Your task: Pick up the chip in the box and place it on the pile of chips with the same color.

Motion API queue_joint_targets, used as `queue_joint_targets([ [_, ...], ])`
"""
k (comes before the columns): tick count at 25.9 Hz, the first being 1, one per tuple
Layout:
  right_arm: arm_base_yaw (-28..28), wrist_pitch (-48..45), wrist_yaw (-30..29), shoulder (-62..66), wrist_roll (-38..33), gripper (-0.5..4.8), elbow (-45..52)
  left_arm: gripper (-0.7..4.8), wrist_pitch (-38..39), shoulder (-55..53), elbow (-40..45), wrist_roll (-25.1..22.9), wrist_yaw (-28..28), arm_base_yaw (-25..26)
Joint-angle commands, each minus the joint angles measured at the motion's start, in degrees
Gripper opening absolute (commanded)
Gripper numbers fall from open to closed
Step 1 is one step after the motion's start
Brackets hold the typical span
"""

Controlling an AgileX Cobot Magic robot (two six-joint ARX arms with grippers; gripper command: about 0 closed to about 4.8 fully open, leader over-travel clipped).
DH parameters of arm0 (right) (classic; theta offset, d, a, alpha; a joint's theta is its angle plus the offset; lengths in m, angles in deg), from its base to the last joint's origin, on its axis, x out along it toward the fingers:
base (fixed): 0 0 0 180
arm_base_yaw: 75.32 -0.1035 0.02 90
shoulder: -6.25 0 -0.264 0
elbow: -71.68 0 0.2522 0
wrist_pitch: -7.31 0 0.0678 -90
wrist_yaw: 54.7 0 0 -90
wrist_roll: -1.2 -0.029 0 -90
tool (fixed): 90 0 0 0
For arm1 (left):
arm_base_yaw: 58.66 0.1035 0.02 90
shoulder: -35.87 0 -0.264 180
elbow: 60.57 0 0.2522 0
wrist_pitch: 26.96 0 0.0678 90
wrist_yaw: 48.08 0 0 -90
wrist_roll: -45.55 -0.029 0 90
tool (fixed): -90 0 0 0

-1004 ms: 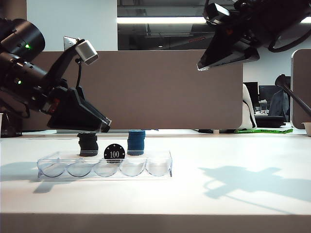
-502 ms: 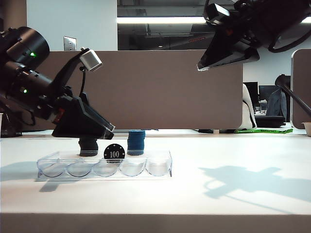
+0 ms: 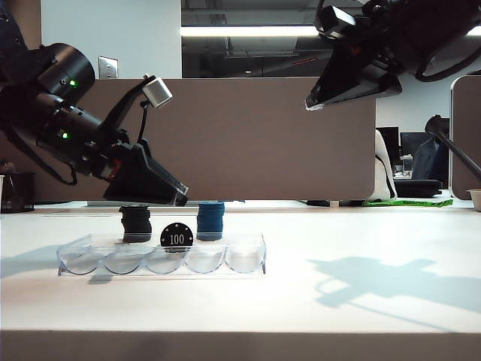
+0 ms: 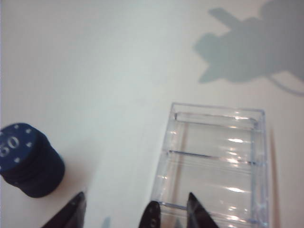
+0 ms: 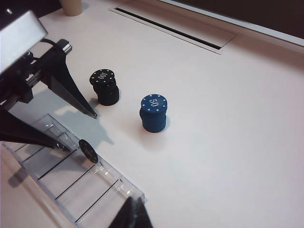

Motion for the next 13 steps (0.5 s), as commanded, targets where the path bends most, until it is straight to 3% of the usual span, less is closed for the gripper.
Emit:
queue_joint_targets([
  [1,0.0,-0.7,-0.1,-0.2,0.2,-0.05,-0.2,2.73,2.3,-0.4,-0.2,-0.9,-0.3,0.0],
  [13,0.0,-0.7,-0.1,-0.2,0.3,-0.05,-0.2,2.68,2.9,-3.3,-0.2,-1.7,0.2,0.0],
])
